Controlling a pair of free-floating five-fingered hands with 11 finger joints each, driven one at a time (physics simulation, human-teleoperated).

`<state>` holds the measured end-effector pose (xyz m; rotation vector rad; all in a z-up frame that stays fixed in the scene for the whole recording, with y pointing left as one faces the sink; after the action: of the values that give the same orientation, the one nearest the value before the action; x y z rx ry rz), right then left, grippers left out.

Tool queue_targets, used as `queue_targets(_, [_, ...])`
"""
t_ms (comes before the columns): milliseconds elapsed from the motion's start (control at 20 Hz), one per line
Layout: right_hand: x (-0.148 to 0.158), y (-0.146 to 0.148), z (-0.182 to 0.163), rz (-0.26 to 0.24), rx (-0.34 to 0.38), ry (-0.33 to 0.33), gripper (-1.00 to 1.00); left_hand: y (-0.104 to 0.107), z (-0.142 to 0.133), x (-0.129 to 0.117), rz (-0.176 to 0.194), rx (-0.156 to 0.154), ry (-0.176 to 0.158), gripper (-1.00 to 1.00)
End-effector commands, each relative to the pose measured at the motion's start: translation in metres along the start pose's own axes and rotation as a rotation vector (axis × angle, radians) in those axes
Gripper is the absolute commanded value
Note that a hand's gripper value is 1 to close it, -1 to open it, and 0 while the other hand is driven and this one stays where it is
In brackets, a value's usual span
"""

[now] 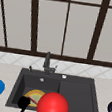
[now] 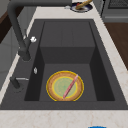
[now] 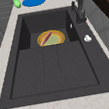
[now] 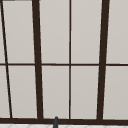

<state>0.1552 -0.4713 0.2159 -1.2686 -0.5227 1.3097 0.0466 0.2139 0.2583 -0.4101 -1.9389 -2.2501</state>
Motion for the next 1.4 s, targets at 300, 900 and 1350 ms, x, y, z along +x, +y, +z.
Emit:
queue_targets(300, [-0.016, 0.005, -0.016, -0.049, 0.135, -0.083, -1.00, 0.000, 0.000, 0.000, 0.000, 0.000, 0.000, 0.00])
queue_targets(900, [-0.016, -0.020, -0.047, 0.002, 0.338, -0.096, -1.00, 0.000, 0.000, 0.000, 0.000, 0.000, 0.000, 0.00])
queue_targets(1350, [-0.013, -0.027, -0.064, 0.041, 0.518, -0.122, -1.00, 0.000, 0.000, 0.000, 0.000, 0.000, 0.000, 0.00])
